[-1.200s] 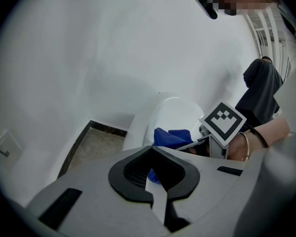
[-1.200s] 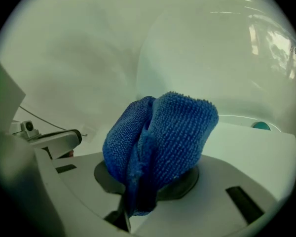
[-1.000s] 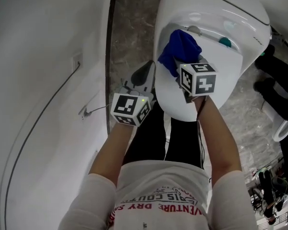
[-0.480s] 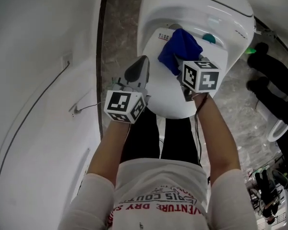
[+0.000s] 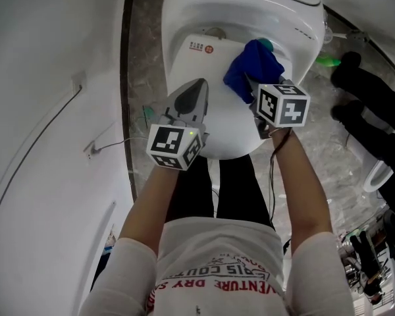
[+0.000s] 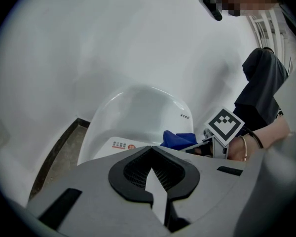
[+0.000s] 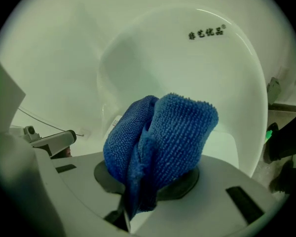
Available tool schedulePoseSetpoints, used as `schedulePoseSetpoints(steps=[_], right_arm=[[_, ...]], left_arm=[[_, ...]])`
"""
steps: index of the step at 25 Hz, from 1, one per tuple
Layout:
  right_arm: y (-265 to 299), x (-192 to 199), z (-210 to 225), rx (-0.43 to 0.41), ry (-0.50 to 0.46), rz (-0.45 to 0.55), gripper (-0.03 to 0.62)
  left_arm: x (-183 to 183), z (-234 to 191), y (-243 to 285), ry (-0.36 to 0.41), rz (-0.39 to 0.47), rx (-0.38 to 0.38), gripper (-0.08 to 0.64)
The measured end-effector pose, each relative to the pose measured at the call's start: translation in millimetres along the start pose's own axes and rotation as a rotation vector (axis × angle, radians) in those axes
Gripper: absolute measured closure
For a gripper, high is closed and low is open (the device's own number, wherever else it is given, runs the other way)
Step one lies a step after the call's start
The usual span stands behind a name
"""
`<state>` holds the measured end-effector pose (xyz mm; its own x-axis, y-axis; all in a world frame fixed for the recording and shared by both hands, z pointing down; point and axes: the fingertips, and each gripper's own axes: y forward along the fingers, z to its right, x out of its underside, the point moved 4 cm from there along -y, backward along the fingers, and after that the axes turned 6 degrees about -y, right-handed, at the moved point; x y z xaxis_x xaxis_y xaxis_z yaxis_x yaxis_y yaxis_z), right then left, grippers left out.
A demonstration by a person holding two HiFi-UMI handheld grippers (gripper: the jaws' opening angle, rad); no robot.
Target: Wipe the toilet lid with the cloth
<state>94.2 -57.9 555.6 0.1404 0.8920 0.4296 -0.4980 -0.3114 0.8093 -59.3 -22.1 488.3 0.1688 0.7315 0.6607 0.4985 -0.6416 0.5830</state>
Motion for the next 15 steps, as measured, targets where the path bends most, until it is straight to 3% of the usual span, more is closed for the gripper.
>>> schedulePoseSetpoints(steps=[7,15], right_arm=[[-23.2,14.0,26.8,-0.001,0.001,0.003,0.498],[-48.2,32.4,63.4,0.031,-0.064,-0.039,0.499]], left_arm=[[4.7,31.4,11.7,0.018,0.008,0.009,0.554],[11.0,45.5,14.1,0.015,0.028,-0.031,0.554]])
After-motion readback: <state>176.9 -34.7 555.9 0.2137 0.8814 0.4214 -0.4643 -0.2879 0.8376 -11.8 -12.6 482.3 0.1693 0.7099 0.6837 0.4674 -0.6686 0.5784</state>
